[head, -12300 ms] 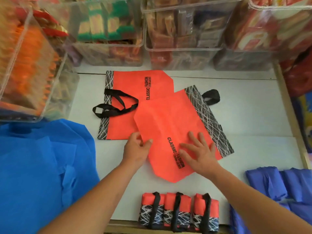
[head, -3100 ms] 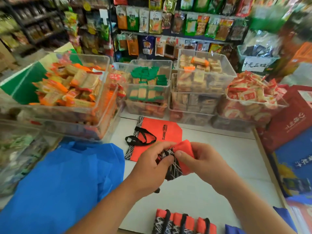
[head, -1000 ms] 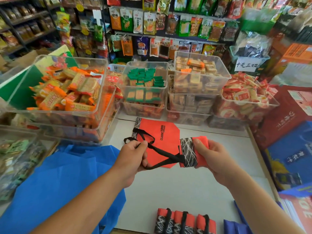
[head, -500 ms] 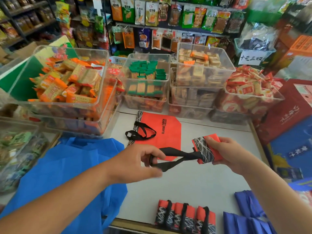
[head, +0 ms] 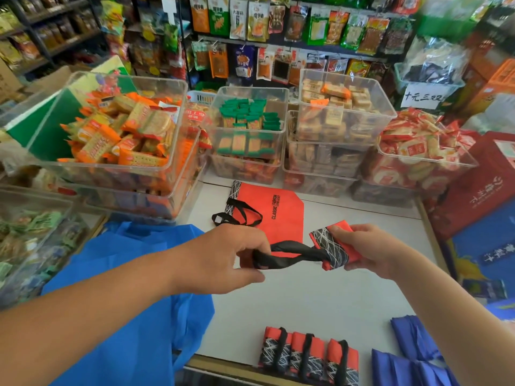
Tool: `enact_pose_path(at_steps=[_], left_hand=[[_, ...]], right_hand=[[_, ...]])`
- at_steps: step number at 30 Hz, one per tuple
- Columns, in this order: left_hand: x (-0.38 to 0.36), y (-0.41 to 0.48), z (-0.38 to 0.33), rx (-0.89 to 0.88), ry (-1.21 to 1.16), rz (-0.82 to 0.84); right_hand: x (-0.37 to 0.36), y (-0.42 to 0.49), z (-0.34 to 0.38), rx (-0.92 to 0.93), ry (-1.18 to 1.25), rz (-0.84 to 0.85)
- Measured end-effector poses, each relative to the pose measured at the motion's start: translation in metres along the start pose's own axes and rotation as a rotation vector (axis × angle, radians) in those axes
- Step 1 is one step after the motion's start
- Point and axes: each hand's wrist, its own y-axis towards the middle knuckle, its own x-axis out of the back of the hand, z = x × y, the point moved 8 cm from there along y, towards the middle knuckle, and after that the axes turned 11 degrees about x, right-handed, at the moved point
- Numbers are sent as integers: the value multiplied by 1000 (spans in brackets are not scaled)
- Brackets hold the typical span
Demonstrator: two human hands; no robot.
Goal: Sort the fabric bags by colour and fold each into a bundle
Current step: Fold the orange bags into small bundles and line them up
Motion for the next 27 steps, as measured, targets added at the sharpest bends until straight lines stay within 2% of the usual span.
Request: enact_pose_path(at_steps=[2, 5, 8, 14, 16, 18, 20, 22, 24, 27], left_hand=[[3, -3, -3, 48, -263, -41], [12, -2, 0, 84, -345, -142], [22, -2, 7, 27, -122, -213], [5, -9, -15, -332, 230, -450], [-13, 3, -20, -254, 281, -397], [-27, 18, -13, -1, 110, -271], [-33, 25, -4, 173, -231, -196], [-27, 21, -1, 162, -405, -239], [-12, 10, -3, 116, -440, -303], [-1, 3, -6, 60, -595, -224]], right_hand=[[-8, -1, -4, -7, -2, 25], [-14, -1, -12, -3, -85, 52], [-10, -4, -18, -44, -45, 54], [-10, -4, 11, 57, 47, 35], [-16, -6, 26, 92, 103, 60], [-22, -8, 36, 115, 147, 96], [-22, -10, 39, 131, 152, 102], [-12, -10, 35, 128, 137, 63], [3, -11, 25, 102, 130, 8], [16, -12, 6, 36, 166, -28]])
